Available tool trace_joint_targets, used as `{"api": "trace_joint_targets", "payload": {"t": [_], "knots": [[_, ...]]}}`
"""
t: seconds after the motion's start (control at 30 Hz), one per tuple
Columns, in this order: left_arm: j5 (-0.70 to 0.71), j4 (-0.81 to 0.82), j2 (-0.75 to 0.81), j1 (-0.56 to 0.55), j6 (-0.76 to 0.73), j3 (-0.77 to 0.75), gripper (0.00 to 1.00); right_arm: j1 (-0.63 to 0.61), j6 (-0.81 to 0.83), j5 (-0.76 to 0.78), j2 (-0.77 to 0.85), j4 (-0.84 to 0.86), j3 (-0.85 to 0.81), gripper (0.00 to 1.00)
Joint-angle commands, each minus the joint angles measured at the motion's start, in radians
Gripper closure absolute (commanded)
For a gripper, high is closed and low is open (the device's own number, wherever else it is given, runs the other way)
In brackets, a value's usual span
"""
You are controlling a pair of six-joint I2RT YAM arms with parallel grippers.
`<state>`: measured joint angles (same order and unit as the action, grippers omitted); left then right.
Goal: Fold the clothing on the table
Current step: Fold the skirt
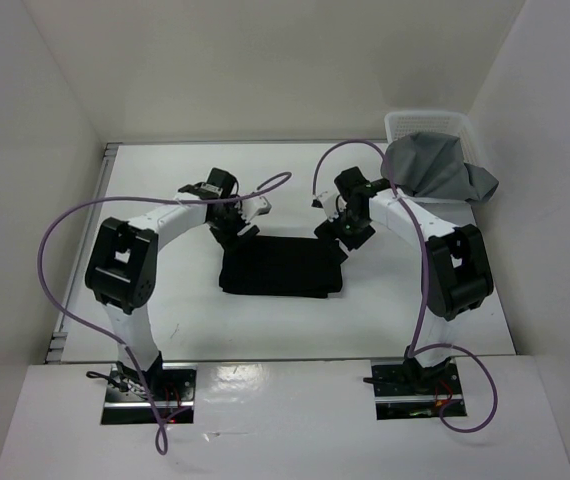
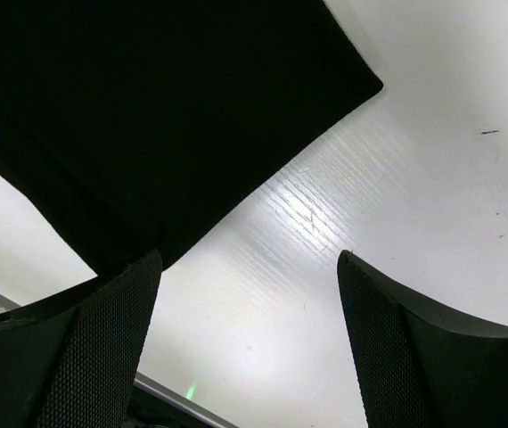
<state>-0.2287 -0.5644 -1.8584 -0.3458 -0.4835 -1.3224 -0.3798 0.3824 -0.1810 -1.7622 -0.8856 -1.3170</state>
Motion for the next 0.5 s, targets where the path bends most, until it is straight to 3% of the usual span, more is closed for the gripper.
{"api": "trace_joint_targets", "payload": {"t": [0.0, 0.3, 0.33, 0.37, 0.43, 0.47], "knots": [[0.011, 0.015, -0.05, 0.004, -0.092, -0.052, 0.19, 0.001, 0.001, -0.02, 0.012, -0.018, -0.039, 0.16], [-0.015, -0.003, -0.146, 0.004, -0.115, -0.103, 0.28, 0.001, 0.001, -0.029, 0.001, -0.039, -0.059, 0.16], [-0.027, -0.003, -0.147, -0.005, -0.089, -0.103, 0.49, 0.001, 0.001, -0.029, 0.001, -0.039, -0.059, 0.16], [-0.027, -0.003, -0.16, -0.005, -0.072, -0.112, 0.63, 0.001, 0.001, -0.029, 0.001, -0.039, -0.059, 0.16], [-0.056, -0.015, -0.173, -0.005, -0.023, -0.112, 0.82, 0.001, 0.001, -0.029, -0.008, -0.039, -0.059, 0.16], [-0.067, -0.015, -0.185, -0.005, -0.004, -0.112, 0.86, 0.001, 0.001, -0.029, -0.008, -0.039, -0.059, 0.16]]}}
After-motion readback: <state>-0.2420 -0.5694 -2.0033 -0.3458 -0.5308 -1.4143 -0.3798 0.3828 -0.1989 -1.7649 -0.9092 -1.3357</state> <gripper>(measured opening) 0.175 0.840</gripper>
